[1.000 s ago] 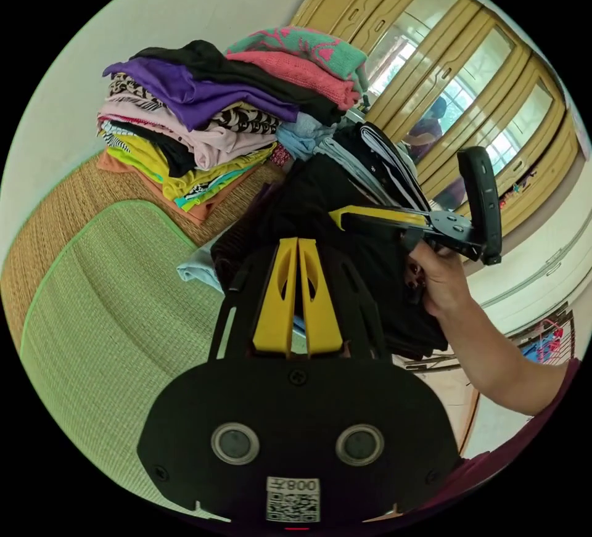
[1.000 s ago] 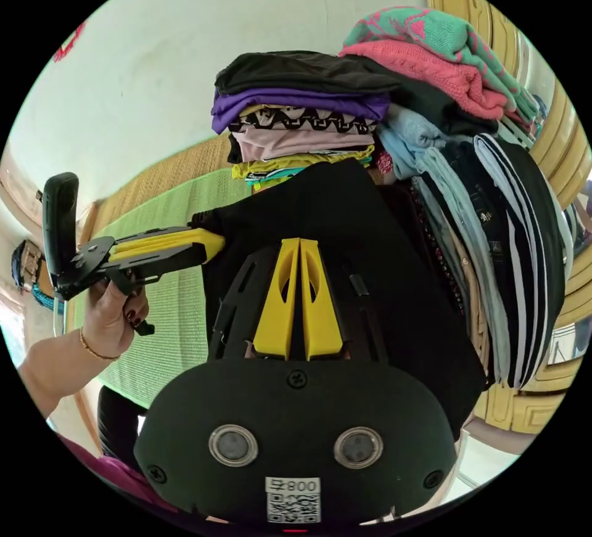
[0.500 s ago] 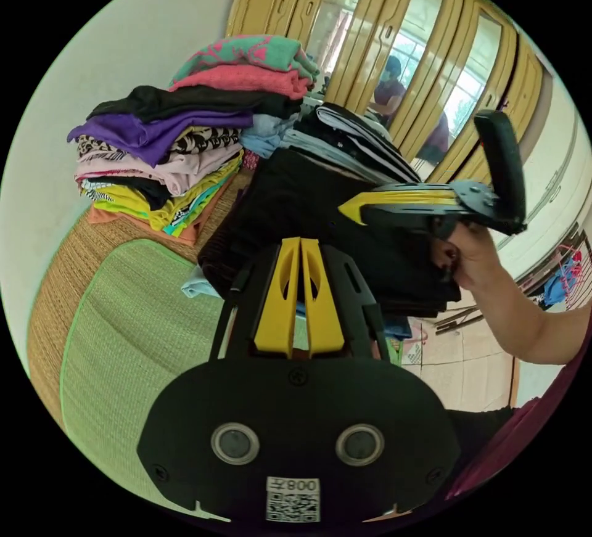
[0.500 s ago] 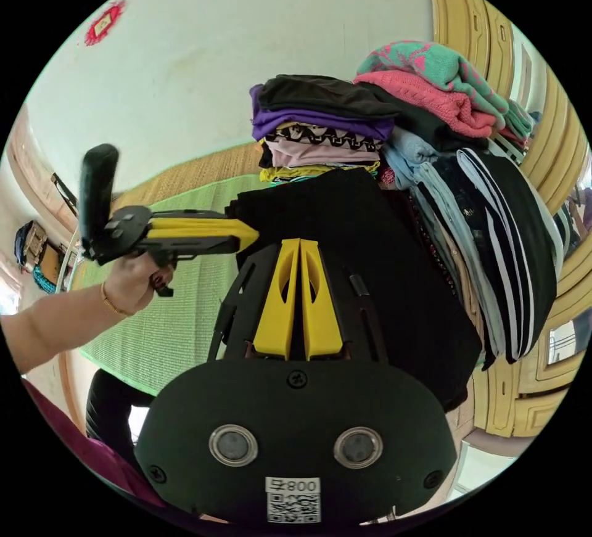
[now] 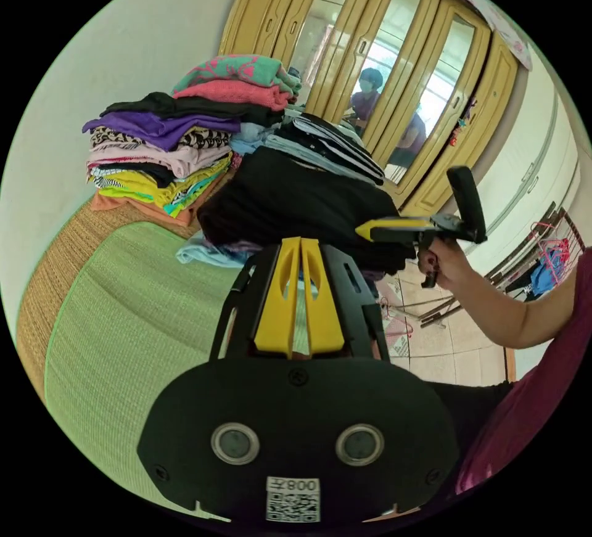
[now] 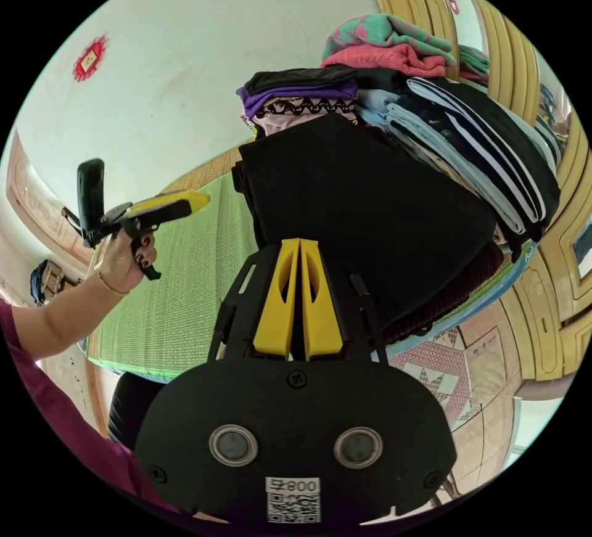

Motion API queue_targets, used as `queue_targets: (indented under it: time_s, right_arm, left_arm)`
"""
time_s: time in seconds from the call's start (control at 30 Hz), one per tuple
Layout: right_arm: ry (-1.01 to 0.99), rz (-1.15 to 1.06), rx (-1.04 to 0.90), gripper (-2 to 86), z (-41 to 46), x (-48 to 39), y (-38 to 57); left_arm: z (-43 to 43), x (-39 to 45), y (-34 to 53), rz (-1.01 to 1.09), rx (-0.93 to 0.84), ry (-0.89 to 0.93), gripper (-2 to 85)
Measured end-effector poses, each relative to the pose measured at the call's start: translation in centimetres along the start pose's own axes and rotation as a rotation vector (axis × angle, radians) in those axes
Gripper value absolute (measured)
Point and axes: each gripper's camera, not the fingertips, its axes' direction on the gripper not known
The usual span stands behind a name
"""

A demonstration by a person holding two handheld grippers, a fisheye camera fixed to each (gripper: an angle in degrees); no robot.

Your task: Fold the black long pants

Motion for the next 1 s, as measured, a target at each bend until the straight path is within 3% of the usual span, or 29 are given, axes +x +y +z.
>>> queue_targets:
  time_s: [0.3, 0.47, 0.67, 0.83, 1.0]
  right_arm:
    - [0.041, -0.021, 0.049, 0.2, 0.4, 2.4, -0.4]
    - [0.06, -0.026, 0.073, 0.4, 0.5, 3.9, -0.9]
    - [-0.019, -0.002, 0.119, 1.3, -2.9, 7.1, -3.0]
    - [0.262, -0.036, 0.282, 6.6, -7.2, 12.0, -9.0]
    - [0.423, -0.022, 0.266, 10.6, -7.0, 19.0, -19.6]
  left_arm:
    - [5.9, 5.0, 13.7, 0.046, -0.438, -0.162, 0.4]
    - [5.4, 7.5, 18.0, 0.05, -0.307, -0.253, 0.4]
    - [4.8, 7.1, 21.9, -0.033, -0.273, -0.195, 0.9]
    - [4.4, 7.6, 25.4, -0.016, -0.273, -0.221, 1.0]
    - [4.0, 8.2, 29.3, 0.01, -0.276, -0.262, 1.0]
